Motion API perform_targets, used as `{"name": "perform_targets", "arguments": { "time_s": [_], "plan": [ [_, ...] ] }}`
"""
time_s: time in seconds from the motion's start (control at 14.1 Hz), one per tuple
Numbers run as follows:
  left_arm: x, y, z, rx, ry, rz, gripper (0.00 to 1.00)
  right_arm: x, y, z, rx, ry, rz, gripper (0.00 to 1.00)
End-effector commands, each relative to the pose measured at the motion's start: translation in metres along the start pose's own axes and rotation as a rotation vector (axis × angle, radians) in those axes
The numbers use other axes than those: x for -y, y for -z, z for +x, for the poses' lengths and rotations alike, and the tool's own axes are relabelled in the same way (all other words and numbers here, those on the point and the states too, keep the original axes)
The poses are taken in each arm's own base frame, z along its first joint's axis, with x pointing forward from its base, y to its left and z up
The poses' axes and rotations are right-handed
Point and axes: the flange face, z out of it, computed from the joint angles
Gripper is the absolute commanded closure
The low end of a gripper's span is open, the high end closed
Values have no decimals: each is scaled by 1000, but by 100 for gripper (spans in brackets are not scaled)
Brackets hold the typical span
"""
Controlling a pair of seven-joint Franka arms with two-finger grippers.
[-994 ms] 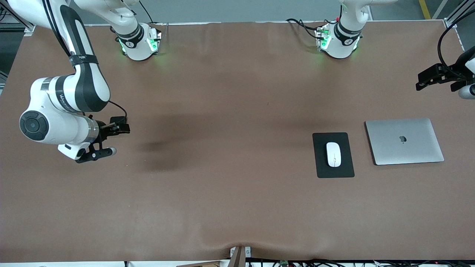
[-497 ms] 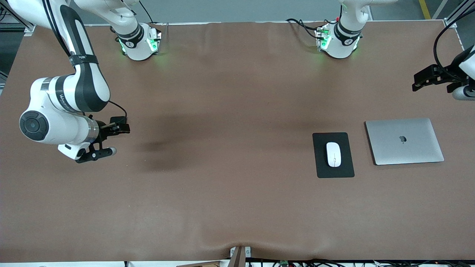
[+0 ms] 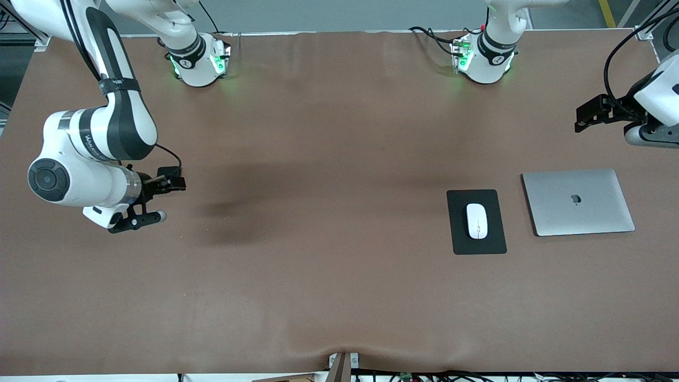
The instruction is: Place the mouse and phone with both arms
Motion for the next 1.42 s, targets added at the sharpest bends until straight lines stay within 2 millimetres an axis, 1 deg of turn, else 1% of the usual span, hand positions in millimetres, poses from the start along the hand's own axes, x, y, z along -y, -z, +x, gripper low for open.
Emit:
{"name": "perform_targets", "arguments": {
  "time_s": [0.0,0.14,0.71,0.92,0.99,1.07,1.14,1.21,1.35],
  "plan": [
    [1,0,4,-21,4,1,0,0,5,3,3,-16,13,0],
    [-2,1,5,-22,-1,2,0,-3,5,1,10,-21,16,0],
    [-3,4,4,-31,0,-9,0,4,6,7,5,-10,16,0],
    [-3,4,4,-31,0,-9,0,0,9,9,-3,2,11,0],
    [-1,3,5,-28,4,-11,0,-5,15,10,-14,-2,12,0],
    [2,3,4,-28,9,-11,0,-4,25,11,-27,0,8,0],
    [3,3,4,-28,10,-11,0,-3,46,11,-37,4,2,0],
    [2,3,4,-28,10,-11,0,-4,74,7,-37,1,10,0],
    [-3,4,5,-31,1,-13,0,-10,104,-3,-26,-36,17,0]
  ]
}}
